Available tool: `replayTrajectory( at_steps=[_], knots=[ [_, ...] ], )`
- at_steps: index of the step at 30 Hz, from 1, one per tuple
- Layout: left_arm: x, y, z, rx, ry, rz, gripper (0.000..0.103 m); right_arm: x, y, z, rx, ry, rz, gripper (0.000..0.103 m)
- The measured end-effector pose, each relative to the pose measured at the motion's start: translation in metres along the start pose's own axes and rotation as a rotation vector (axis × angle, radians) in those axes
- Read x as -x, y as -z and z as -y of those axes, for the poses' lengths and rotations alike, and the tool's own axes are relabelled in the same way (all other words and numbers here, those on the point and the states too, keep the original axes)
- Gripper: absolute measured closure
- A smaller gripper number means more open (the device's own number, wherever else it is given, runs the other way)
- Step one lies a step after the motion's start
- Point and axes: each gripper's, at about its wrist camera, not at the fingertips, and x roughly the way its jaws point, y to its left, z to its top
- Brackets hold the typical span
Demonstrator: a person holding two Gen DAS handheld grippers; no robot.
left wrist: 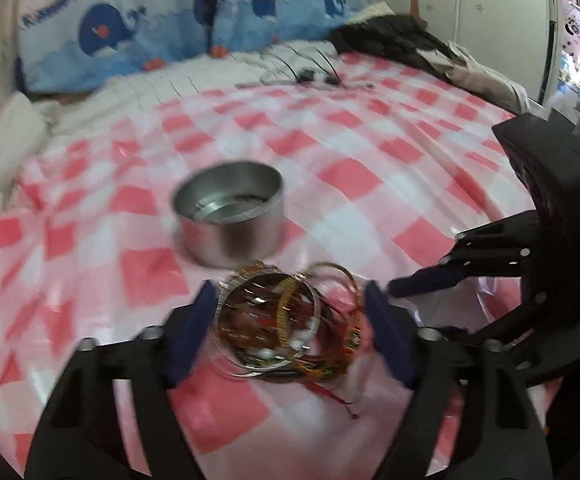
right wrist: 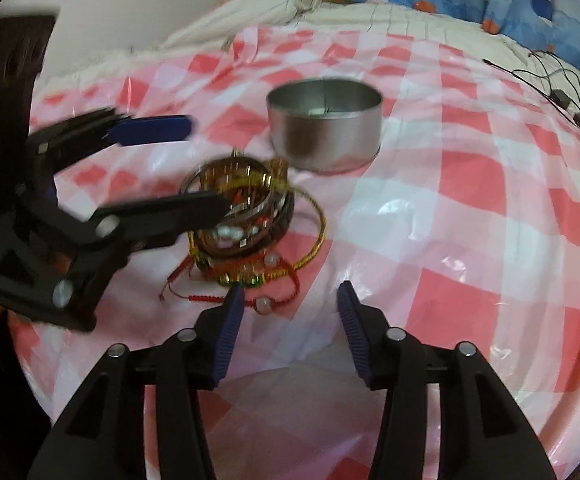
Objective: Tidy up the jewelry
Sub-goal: 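Grasp gold chains with the left gripper while the right gripper grips red strings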
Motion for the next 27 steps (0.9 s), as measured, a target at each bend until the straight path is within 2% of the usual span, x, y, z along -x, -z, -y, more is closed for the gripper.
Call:
replayTrajectory(
  at_steps=[2, 5, 6, 9, 10, 12, 13, 18, 21, 22, 23, 24, 25, 27],
  knots=[
    [-0.007, 0.003, 0.001, 0.006, 0.017, -0.033, 0.067, 0.001, 0.002, 0.001, -0.008, -0.011, -0.007, 0.093],
    [-0.014, 0.007, -0.005, 0.053, 0.055, -0.074, 0.097, 0.003, 0.002, 0.007, -0.028, -0.002, -0.003, 0.097],
    [-0.012, 0.008, -0.006, 0.066, 0.066, -0.069, 0.100, 0.003, 0.001, 0.008, -0.030, 0.001, 0.000, 0.097],
    [0.002, 0.006, -0.017, 0.130, 0.086, -0.014, 0.100, 0.006, 0.000, 0.013, -0.058, 0.002, 0.012, 0.097],
    [0.005, 0.005, -0.021, 0.149, 0.092, -0.001, 0.100, 0.007, -0.001, 0.016, -0.075, -0.016, 0.013, 0.094],
    [0.013, 0.003, -0.028, 0.176, 0.095, 0.024, 0.100, 0.011, -0.003, 0.018, -0.103, -0.036, 0.043, 0.055],
    [0.017, 0.003, -0.031, 0.190, 0.100, 0.040, 0.100, 0.013, -0.004, 0.017, -0.102, -0.027, 0.059, 0.030],
    [0.027, 0.000, -0.036, 0.222, 0.128, 0.077, 0.100, 0.006, -0.011, 0.009, -0.096, -0.051, 0.099, 0.029],
    [0.023, 0.000, -0.033, 0.207, 0.127, 0.055, 0.100, -0.004, -0.016, 0.010, -0.129, -0.122, 0.093, 0.029],
    [0.022, 0.000, -0.032, 0.204, 0.124, 0.051, 0.100, -0.006, -0.016, 0.008, -0.122, -0.128, 0.087, 0.037],
    [0.022, 0.000, -0.031, 0.202, 0.122, 0.049, 0.100, -0.007, -0.016, 0.006, -0.108, -0.139, 0.076, 0.057],
    [0.021, 0.000, -0.031, 0.201, 0.123, 0.049, 0.100, -0.008, -0.015, 0.003, -0.101, -0.170, 0.061, 0.065],
    [0.022, 0.000, -0.032, 0.202, 0.120, 0.050, 0.100, -0.007, -0.014, 0.001, -0.093, -0.174, 0.055, 0.079],
    [0.023, 0.000, -0.033, 0.206, 0.110, 0.052, 0.100, -0.004, -0.013, -0.003, -0.066, -0.137, 0.048, 0.093]
  ],
)
